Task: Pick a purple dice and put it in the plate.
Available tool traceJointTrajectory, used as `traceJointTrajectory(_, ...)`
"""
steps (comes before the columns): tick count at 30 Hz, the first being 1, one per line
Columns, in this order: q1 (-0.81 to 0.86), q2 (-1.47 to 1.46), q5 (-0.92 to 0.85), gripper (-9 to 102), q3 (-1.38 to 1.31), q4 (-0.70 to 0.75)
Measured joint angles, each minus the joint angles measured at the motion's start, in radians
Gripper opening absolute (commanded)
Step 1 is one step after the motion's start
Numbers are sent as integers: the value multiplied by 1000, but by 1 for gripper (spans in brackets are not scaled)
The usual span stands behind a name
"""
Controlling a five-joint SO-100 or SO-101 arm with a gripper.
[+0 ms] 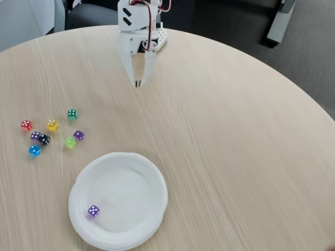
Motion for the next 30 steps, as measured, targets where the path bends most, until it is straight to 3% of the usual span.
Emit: traceJointTrajectory(30,9,0,49,1,0,0)
